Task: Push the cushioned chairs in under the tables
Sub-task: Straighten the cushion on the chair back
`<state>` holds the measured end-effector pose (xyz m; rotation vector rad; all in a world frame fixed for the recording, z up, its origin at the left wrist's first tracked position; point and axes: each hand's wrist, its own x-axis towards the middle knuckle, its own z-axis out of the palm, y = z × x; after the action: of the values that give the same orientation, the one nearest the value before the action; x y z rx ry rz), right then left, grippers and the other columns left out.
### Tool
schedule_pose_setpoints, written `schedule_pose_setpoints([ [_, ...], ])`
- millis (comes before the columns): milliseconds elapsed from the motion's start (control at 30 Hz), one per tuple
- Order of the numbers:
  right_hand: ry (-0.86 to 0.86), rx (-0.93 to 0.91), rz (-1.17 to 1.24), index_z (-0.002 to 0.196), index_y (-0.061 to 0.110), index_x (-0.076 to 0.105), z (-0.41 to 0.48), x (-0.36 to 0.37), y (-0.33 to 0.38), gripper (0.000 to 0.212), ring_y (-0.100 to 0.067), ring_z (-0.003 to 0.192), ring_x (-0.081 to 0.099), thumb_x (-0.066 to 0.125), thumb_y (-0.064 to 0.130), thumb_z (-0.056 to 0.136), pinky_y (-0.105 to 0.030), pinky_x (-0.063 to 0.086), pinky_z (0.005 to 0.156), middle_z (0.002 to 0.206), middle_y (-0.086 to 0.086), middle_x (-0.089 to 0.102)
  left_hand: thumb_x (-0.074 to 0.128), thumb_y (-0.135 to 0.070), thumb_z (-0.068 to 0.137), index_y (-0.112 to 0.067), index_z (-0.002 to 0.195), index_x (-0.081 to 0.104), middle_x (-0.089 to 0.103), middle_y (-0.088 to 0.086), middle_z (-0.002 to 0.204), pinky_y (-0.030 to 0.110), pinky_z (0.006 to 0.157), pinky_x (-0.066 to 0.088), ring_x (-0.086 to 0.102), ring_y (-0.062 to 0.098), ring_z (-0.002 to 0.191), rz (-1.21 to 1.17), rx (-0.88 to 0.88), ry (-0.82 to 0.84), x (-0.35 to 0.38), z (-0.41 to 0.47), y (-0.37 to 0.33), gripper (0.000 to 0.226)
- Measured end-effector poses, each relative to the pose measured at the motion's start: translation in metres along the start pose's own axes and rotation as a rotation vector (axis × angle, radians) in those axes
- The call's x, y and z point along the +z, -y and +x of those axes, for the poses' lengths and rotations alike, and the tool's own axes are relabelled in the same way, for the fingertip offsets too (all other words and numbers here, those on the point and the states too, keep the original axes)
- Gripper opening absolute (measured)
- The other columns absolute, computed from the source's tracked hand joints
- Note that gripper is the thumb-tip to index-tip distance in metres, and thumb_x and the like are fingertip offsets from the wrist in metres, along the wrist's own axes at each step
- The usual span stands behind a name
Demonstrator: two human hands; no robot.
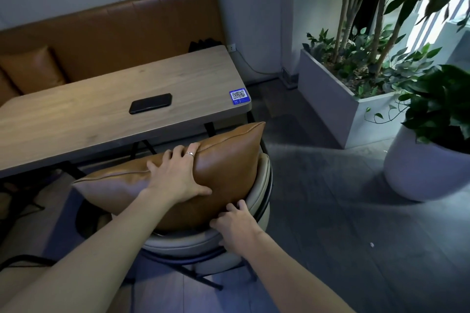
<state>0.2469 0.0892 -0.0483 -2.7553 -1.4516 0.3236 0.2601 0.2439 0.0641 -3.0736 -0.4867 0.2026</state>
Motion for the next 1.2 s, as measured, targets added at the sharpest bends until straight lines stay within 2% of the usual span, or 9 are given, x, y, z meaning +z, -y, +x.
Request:
schedule_pose_setpoints([
  [200, 0.02, -0.035, 0.006, 0.13, 0.018, 0.06, 0.0, -0.004, -0.005, 0.034, -0.032, 0.125, 0.048, 0.064, 0.031, 0.099, -0.051, 0.025, 0.11, 0.129, -0.009, 0.066, 0.077, -0.072, 0.061, -0.038, 0.157, 0.001, 0.017, 0.004, 0.165, 0.07, 0.114, 0.018, 0.016, 0.032, 0.152, 0.003, -0.002, -0.008, 0.002, 0.001, 0.001, 0.127],
  [333, 0.041, -0.029, 0.068, 0.127, 0.015, 0.061, -0.004, -0.007, -0.005, 0.034, -0.033, 0.121, 0.051, 0.066, 0.028, 0.096, -0.047, 0.027, 0.106, 0.124, -0.01, 0.067, 0.072, -0.077, 0.063, -0.04, 0.156, -0.009, 0.007, 0.004, 0.169, 0.067, 0.116, 0.014, 0.007, 0.032, 0.155, 0.002, 0.012, -0.022, 0.004, -0.01, 0.003, 0.129],
  [467, 0.119, -0.024, 0.224, 0.141, 0.017, 0.054, -0.008, -0.035, 0.002, 0.051, -0.036, 0.122, 0.056, 0.065, 0.025, 0.091, -0.049, 0.038, 0.107, 0.132, -0.012, 0.065, 0.066, -0.075, 0.072, -0.041, 0.157, -0.006, 0.006, 0.003, 0.17, 0.064, 0.119, 0.014, 0.005, 0.029, 0.155, -0.01, 0.041, -0.05, 0.001, -0.034, 0.017, 0.116],
  [600, 0.124, -0.061, 0.283, 0.142, 0.019, 0.056, -0.015, -0.094, 0.025, 0.044, -0.032, 0.125, 0.06, 0.057, 0.029, 0.099, -0.048, 0.048, 0.104, 0.137, -0.01, 0.065, 0.06, -0.066, 0.084, -0.037, 0.158, -0.001, 0.015, 0.004, 0.168, 0.061, 0.119, 0.018, 0.013, 0.03, 0.154, -0.046, -0.003, -0.038, -0.018, -0.066, 0.042, 0.1],
  [733, -0.045, -0.071, 0.211, 0.138, 0.018, 0.057, -0.022, -0.153, 0.06, 0.038, -0.029, 0.123, 0.06, 0.051, 0.034, 0.105, -0.046, 0.046, 0.102, 0.134, -0.009, 0.065, 0.05, -0.059, 0.092, -0.033, 0.159, 0.004, 0.023, 0.004, 0.165, 0.059, 0.116, 0.024, 0.02, 0.029, 0.152, -0.074, -0.036, -0.127, -0.048, -0.109, 0.074, 0.085],
  [867, -0.277, -0.068, 0.071, 0.14, 0.017, 0.057, -0.033, -0.212, 0.112, 0.039, -0.027, 0.13, 0.055, 0.048, 0.033, 0.106, -0.046, 0.039, 0.109, 0.141, -0.007, 0.061, 0.044, -0.049, 0.098, -0.026, 0.161, 0.007, 0.023, 0.005, 0.166, 0.055, 0.118, 0.022, 0.019, 0.027, 0.153, -0.088, -0.078, -0.179, -0.094, -0.161, 0.115, 0.077],
  [1033, -0.521, -0.121, -0.006, 0.149, 0.015, 0.05, -0.045, -0.295, 0.199, 0.046, -0.026, 0.143, 0.044, 0.047, 0.032, 0.106, -0.045, 0.031, 0.116, 0.154, -0.006, 0.051, 0.038, -0.05, 0.102, -0.018, 0.155, 0.033, 0.038, 0.004, 0.16, 0.049, 0.117, 0.026, 0.031, 0.025, 0.149, -0.061, -0.083, -0.445, -0.164, -0.233, 0.188, 0.062],
  [1200, -0.705, -0.187, -0.057, 0.154, 0.018, 0.047, -0.061, -0.353, 0.323, 0.055, -0.034, 0.149, 0.039, 0.053, 0.037, 0.103, -0.056, 0.033, 0.118, 0.163, -0.011, 0.042, 0.038, -0.052, 0.099, -0.019, 0.151, 0.044, 0.044, 0.011, 0.156, 0.057, 0.116, 0.028, 0.036, 0.033, 0.146, 0.003, -0.124, -0.644, -0.224, -0.328, 0.281, 0.062],
])
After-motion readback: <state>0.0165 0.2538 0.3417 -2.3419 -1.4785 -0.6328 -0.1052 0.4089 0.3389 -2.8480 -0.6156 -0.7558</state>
